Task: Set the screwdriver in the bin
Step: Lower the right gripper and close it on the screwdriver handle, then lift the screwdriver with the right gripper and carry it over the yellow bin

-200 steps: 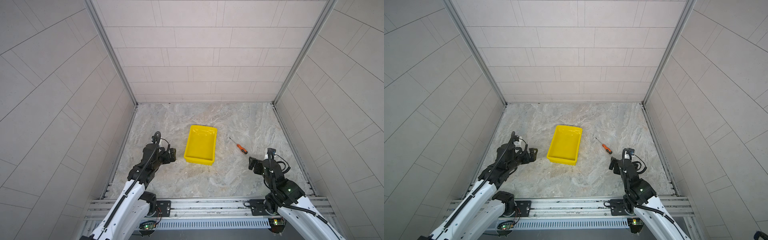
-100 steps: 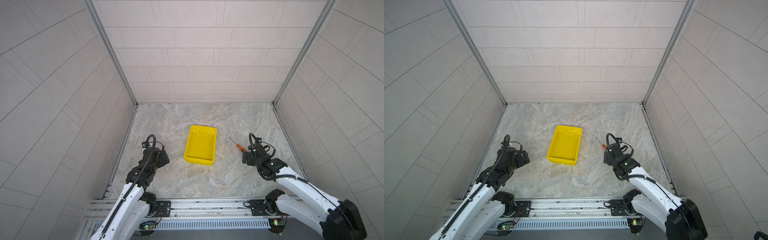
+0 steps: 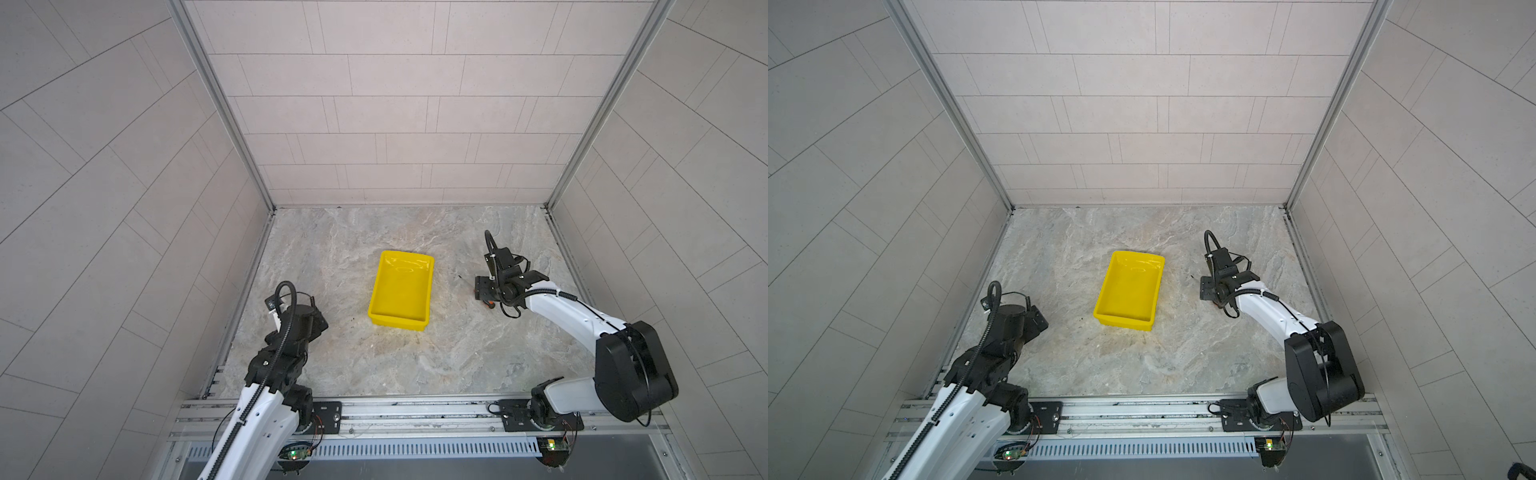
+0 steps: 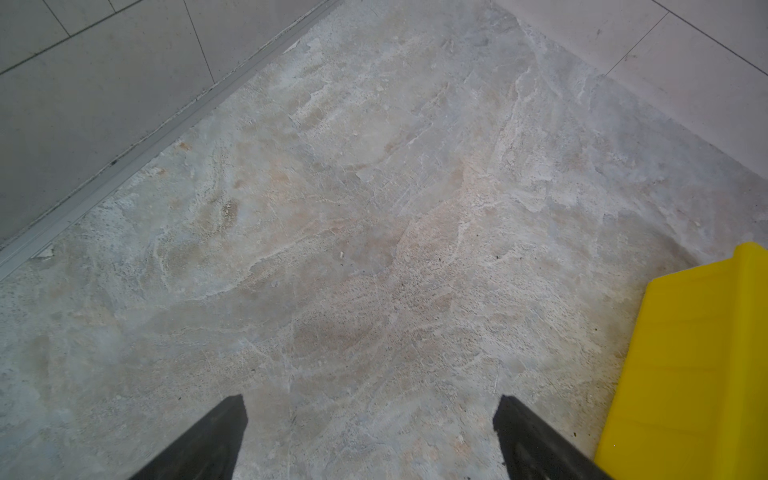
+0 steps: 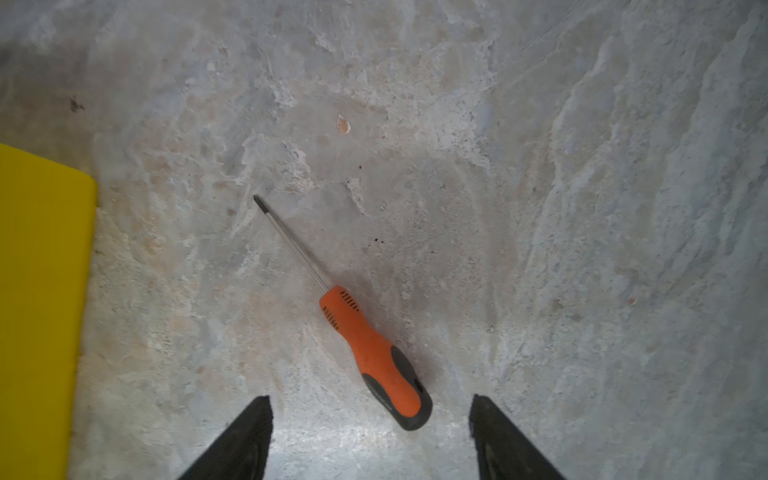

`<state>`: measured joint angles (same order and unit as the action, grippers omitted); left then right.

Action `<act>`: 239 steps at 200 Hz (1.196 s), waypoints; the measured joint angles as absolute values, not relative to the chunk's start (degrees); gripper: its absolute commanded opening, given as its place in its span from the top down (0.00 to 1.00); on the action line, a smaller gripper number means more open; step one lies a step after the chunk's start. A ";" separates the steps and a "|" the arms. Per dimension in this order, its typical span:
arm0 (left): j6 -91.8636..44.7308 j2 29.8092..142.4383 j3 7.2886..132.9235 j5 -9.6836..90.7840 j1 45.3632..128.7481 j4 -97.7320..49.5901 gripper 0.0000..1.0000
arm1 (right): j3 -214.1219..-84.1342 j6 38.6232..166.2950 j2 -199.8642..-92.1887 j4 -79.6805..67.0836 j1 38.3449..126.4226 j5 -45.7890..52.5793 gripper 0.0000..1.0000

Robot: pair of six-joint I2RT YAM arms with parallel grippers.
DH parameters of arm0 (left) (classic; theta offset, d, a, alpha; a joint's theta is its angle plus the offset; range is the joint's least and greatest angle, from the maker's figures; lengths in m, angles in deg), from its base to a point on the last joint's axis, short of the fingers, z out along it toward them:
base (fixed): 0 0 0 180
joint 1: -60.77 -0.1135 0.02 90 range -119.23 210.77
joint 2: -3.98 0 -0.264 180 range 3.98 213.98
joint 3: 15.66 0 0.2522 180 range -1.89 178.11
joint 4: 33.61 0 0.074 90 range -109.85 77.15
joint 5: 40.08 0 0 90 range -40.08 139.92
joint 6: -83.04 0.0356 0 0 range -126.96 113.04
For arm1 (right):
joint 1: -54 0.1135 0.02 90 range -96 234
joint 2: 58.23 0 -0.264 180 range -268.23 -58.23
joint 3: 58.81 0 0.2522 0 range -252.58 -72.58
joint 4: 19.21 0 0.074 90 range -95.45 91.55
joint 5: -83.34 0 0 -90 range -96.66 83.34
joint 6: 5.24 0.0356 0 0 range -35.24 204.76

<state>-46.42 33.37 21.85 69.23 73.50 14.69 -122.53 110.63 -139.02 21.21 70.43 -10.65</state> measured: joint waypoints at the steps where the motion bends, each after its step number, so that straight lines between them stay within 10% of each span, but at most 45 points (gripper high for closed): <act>1: -46.44 33.35 21.85 69.23 73.50 14.69 0.00 | -122.59 110.65 -139.15 21.34 70.40 -10.78 0.37; 132: -46.62 33.98 21.31 69.54 73.50 13.99 0.00 | -130.44 107.52 -157.10 24.59 69.70 -9.44 0.68; 174: -46.60 36.14 21.31 69.39 73.50 13.32 0.00 | -124.52 109.82 -151.70 21.49 70.19 -7.78 0.96; 239: -46.60 36.91 21.31 68.93 73.50 13.05 0.00 | -115.62 114.06 -132.99 26.30 70.78 -4.70 0.99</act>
